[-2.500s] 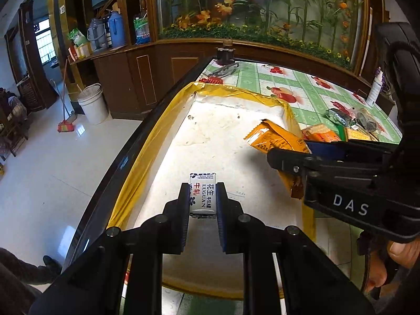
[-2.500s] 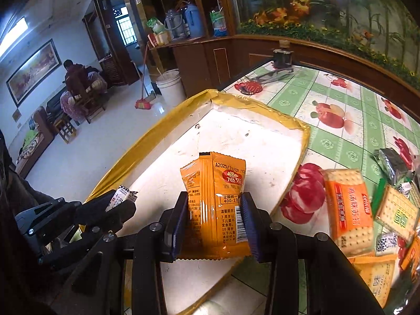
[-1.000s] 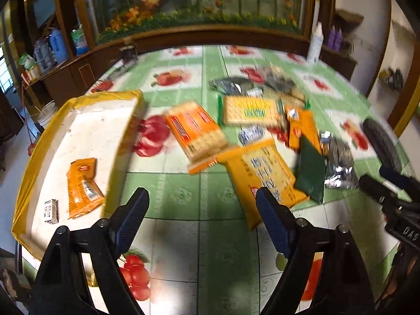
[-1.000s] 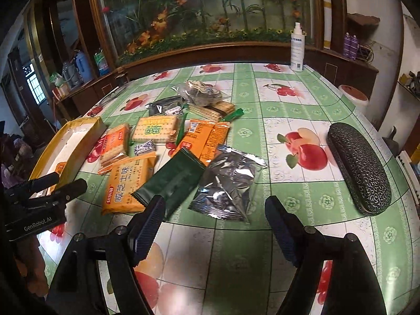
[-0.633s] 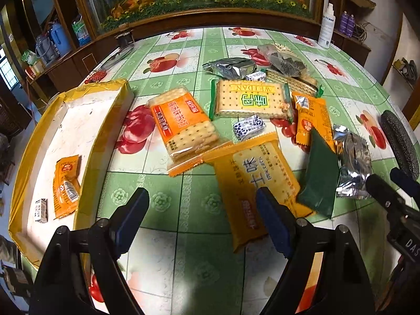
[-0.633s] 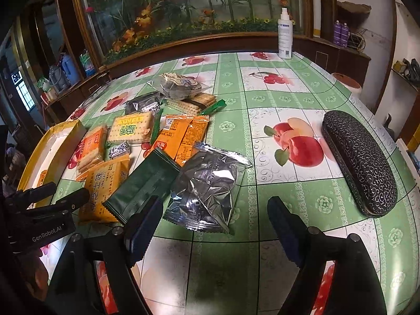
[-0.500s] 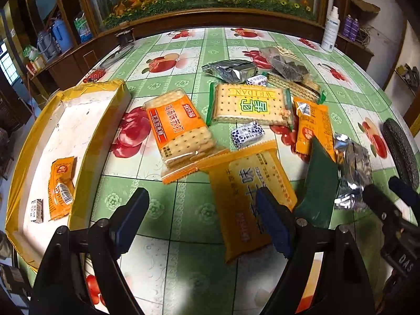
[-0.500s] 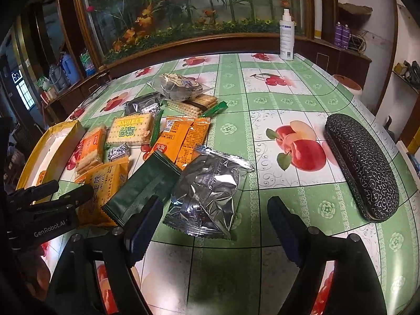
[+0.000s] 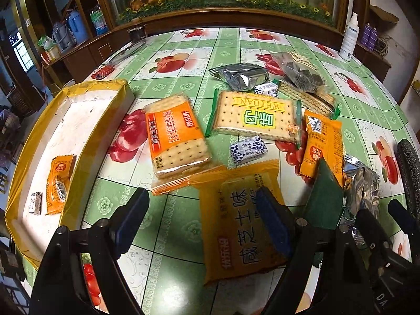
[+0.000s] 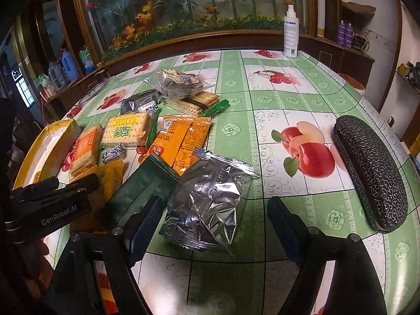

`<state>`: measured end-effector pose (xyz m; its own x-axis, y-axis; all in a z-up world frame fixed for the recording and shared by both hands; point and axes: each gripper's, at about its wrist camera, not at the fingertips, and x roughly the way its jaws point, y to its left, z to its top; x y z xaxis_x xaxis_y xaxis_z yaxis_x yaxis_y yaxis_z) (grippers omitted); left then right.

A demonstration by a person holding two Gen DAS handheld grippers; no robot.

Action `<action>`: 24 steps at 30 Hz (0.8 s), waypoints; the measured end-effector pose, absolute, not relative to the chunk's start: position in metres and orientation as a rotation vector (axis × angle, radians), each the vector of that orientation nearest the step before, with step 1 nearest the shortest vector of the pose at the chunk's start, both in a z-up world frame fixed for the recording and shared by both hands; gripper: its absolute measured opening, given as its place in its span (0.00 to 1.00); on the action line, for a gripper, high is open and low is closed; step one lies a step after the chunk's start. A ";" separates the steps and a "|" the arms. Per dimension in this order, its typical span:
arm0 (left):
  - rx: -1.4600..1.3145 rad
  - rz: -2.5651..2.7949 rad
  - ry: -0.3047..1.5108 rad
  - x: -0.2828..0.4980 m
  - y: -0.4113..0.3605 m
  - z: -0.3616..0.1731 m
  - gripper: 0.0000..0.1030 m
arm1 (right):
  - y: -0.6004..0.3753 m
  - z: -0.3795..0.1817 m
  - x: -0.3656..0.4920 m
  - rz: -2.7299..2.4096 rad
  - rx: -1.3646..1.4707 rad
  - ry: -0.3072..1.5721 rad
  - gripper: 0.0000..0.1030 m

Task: Organize snacks
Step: 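Lower the right tool onto the silver foil bag and close it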

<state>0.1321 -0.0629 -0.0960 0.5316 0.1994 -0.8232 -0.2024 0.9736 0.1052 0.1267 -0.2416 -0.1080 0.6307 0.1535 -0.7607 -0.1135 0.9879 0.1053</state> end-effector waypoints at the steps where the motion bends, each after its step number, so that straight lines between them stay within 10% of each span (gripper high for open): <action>1: 0.005 0.247 0.977 0.133 -0.065 -0.096 0.81 | -0.241 -0.109 0.128 0.149 0.043 0.879 0.81; 24: 0.048 0.278 0.961 0.120 -0.050 -0.095 0.82 | -0.256 -0.120 0.136 0.093 0.024 0.941 0.79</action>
